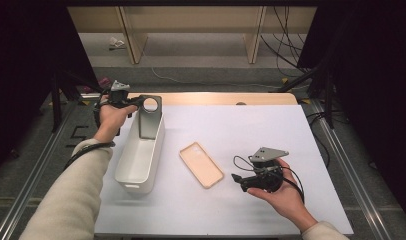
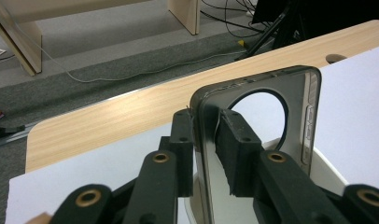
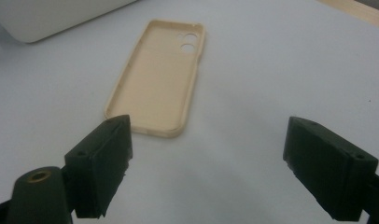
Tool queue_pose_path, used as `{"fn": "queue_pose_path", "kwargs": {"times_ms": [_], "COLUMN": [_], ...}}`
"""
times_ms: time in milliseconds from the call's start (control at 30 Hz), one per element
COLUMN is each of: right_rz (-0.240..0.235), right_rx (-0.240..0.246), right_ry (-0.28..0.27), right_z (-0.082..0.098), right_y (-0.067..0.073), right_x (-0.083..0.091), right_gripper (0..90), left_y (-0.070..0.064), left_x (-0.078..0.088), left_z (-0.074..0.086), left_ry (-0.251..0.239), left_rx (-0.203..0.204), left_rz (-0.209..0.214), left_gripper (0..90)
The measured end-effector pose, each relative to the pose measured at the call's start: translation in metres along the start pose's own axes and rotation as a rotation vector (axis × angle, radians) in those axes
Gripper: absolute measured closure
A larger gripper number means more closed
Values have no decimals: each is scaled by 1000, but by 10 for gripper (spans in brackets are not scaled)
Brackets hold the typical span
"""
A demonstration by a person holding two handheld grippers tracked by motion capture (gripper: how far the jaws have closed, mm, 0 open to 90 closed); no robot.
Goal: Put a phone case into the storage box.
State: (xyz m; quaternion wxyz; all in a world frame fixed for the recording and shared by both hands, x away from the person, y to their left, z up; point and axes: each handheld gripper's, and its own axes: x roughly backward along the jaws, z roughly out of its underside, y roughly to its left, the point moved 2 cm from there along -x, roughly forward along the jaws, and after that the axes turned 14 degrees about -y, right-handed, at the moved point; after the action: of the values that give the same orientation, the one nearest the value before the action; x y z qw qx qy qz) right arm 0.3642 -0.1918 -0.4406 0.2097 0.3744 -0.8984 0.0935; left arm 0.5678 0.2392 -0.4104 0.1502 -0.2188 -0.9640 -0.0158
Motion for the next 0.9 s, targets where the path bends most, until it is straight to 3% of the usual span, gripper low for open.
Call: {"fn": "queue_pose_path", "kwargs": {"times_ms": [133, 233, 367, 400, 500, 600, 667, 767, 900], "right_rz": [1, 2, 2, 2, 3, 4, 4, 6, 10], "right_rx": [0, 1, 1, 1, 0, 2, 2, 1, -3], "right_ry": [1, 1, 3, 4, 6, 8, 9, 7, 8], "right_z": [0, 0, 0, 0, 0, 0, 0, 0, 0], "right_y": [0, 0, 0, 0, 0, 0, 0, 0, -2], "right_x": [0, 0, 0, -1, -1, -1, -1, -1, -1], "right_gripper": [166, 166, 166, 166, 166, 166, 166, 165, 166], "left_y": [-1, -3, -4, -5, -9, -11, -14, -21, -34], "left_x": [-1, 1, 8, 9, 16, 24, 30, 42, 60], "left_z": [-1, -1, -5, -5, -6, -7, -8, -6, -4], "left_ry": [13, 48, 56, 61, 100, 83, 65, 50, -5], "left_rx": [-11, 31, 25, 24, -9, -2, 14, 3, 24], "left_rz": [-6, 10, -9, -8, -8, -20, -9, 12, 30], "left_gripper": [705, 618, 451, 351, 184, 113, 83, 47, 36]}}
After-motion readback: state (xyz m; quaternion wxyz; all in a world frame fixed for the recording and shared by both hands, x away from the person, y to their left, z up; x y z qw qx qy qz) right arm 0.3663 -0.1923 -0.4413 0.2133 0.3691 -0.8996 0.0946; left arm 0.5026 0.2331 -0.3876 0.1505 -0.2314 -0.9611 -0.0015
